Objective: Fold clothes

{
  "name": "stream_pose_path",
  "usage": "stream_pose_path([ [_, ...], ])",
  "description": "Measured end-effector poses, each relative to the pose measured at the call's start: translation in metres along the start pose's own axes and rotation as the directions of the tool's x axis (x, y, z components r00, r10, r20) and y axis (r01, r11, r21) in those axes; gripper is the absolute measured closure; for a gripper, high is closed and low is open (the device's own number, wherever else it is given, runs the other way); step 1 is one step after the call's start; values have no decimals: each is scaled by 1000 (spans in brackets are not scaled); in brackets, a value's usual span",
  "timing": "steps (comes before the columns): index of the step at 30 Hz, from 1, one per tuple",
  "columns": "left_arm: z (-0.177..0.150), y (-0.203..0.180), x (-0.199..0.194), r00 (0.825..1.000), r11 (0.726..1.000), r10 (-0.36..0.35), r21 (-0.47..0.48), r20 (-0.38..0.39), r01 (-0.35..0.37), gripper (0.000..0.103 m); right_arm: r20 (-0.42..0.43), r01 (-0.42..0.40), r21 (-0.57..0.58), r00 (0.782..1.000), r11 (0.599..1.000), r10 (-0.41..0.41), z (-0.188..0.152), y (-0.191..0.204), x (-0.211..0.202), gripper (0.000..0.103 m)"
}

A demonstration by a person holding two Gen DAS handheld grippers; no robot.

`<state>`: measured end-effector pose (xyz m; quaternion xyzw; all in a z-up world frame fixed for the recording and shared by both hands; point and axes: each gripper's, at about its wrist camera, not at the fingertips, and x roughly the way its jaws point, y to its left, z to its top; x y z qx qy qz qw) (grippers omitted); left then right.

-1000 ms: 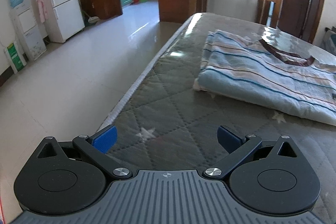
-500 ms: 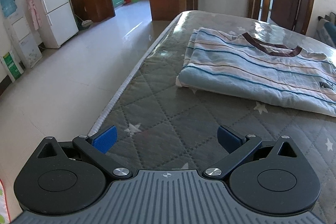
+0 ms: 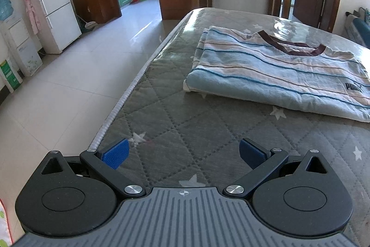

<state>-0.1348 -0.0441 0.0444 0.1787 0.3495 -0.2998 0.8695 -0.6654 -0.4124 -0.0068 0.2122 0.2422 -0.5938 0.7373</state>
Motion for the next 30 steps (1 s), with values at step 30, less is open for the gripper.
stream_pose_path([
  [30,-1,-10,-1,1000,999,-5,40,-23,6,0,0,0,0,1000,1000,0,0,0,0,0],
])
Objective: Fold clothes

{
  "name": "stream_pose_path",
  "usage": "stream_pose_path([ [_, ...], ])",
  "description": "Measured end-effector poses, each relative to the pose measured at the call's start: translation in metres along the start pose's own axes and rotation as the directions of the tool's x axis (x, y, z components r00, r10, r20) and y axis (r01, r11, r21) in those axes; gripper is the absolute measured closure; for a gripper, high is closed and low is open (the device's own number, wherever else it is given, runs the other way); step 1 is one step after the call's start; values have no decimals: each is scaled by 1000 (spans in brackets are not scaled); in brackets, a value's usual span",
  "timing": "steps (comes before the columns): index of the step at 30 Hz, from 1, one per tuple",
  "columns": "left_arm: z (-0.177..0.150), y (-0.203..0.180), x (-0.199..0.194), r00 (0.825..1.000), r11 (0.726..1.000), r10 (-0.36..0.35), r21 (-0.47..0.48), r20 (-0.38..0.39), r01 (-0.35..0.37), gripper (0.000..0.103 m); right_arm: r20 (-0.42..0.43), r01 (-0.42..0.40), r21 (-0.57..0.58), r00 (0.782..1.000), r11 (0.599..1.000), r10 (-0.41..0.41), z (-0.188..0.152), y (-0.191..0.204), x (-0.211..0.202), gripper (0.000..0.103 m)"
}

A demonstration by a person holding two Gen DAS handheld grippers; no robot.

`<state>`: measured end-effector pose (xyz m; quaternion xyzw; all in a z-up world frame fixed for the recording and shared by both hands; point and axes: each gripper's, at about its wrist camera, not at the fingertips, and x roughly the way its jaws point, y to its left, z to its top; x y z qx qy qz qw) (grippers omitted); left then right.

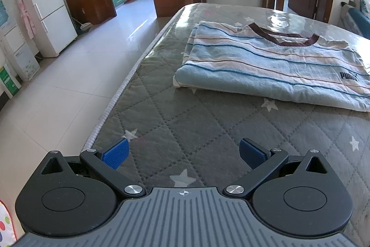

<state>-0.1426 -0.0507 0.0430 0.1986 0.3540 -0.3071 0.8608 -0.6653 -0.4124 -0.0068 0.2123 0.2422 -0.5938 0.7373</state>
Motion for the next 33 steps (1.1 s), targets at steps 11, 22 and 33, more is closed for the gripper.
stream_pose_path([
  [11,-1,-3,1,1000,1000,-2,10,-9,2,0,0,0,0,1000,1000,0,0,0,0,0],
  [22,-1,-5,3,999,1000,-12,11,-30,12,0,0,0,0,1000,1000,0,0,0,0,0],
  [33,-3,-10,5,999,1000,-17,21,-42,18,0,0,0,0,1000,1000,0,0,0,0,0],
])
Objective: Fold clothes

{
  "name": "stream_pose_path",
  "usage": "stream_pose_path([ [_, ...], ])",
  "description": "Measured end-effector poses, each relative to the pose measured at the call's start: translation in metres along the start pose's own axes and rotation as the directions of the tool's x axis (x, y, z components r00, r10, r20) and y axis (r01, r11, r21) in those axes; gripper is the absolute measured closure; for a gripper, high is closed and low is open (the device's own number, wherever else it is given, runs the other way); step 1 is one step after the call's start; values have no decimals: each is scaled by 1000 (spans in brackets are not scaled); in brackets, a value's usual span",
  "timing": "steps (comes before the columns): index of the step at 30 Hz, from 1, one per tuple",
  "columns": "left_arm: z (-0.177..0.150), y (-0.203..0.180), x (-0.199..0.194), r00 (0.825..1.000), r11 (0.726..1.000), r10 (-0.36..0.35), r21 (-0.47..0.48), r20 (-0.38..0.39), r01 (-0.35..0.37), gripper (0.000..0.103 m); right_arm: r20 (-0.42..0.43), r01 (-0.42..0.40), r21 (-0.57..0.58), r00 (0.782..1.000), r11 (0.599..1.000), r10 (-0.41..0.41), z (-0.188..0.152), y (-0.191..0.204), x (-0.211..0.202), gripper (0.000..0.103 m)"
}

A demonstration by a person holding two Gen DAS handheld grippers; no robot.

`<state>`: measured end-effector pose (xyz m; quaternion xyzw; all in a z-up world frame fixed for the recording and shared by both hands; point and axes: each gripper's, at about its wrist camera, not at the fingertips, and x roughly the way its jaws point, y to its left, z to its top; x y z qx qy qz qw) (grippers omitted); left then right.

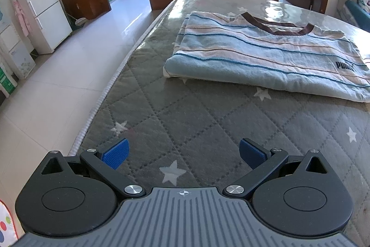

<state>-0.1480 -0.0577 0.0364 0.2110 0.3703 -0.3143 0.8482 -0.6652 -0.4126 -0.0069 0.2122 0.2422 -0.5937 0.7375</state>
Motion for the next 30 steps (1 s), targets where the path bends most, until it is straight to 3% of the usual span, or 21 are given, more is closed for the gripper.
stream_pose_path([
  [30,-3,-8,4,1000,1000,-2,29,-19,3,0,0,0,0,1000,1000,0,0,0,0,0],
])
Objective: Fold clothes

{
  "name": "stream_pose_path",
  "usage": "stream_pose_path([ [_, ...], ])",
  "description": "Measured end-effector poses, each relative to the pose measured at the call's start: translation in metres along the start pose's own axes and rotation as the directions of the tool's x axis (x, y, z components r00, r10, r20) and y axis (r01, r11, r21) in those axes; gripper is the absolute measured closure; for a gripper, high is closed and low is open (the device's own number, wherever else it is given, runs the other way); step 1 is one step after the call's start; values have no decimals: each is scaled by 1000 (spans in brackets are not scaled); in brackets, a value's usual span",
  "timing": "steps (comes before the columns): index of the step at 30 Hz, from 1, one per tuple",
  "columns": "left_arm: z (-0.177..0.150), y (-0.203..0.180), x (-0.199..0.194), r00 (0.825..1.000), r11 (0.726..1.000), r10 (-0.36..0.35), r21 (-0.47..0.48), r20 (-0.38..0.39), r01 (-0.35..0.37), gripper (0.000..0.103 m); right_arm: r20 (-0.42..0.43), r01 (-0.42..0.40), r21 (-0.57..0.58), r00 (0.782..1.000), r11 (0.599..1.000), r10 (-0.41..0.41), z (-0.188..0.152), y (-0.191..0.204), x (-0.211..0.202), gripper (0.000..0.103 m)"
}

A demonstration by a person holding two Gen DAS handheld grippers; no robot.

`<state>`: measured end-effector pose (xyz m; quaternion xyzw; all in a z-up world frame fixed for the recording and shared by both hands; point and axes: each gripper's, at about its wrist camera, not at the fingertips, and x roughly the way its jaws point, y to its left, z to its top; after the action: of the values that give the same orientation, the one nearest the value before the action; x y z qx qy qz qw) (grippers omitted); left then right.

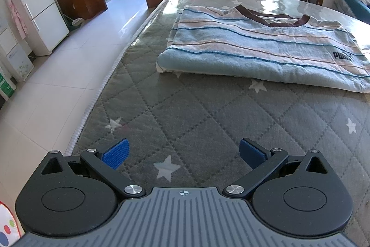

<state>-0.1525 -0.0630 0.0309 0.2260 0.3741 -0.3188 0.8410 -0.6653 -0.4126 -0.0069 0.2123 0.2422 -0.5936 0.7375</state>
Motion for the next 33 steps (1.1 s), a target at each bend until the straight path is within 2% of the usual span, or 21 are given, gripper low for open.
stream_pose_path([
  [33,-1,-5,2,1000,1000,-2,16,-22,2,0,0,0,0,1000,1000,0,0,0,0,0],
])
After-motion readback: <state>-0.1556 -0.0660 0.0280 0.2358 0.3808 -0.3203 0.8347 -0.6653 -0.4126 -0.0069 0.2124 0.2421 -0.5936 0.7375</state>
